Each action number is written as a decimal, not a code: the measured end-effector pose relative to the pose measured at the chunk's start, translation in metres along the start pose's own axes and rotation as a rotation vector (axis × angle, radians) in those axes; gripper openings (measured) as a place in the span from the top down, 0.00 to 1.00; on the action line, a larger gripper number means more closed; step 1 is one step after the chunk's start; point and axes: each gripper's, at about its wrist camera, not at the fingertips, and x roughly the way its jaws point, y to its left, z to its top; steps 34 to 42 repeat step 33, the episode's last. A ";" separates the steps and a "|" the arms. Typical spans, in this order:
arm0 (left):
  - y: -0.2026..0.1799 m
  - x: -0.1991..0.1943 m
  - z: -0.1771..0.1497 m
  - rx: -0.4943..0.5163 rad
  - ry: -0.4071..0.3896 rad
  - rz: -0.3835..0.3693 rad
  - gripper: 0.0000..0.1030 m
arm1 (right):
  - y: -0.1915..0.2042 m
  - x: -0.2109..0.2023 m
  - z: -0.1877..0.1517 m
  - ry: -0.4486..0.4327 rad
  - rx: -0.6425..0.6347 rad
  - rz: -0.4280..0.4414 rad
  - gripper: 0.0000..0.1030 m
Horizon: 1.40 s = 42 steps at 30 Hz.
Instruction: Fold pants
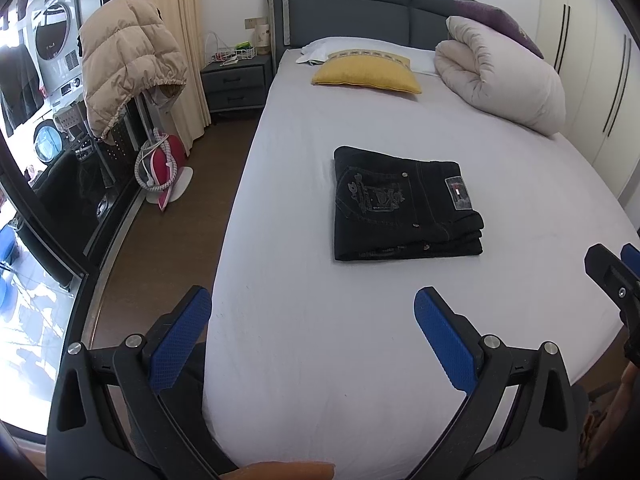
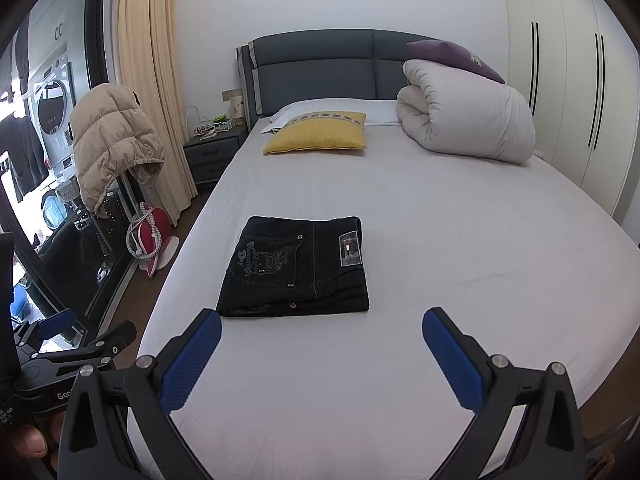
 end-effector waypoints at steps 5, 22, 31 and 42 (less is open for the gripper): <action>0.000 0.001 0.000 0.005 0.002 -0.003 0.00 | 0.000 0.000 -0.001 0.002 0.000 0.002 0.00; 0.002 0.008 0.004 0.005 0.017 -0.010 0.00 | 0.001 0.003 -0.005 0.008 -0.004 0.005 0.00; 0.004 0.014 0.005 0.001 0.026 -0.009 0.00 | -0.001 0.009 -0.003 0.023 -0.007 0.015 0.00; 0.004 0.015 0.005 0.001 0.026 -0.006 0.00 | -0.001 0.010 -0.004 0.027 -0.005 0.018 0.00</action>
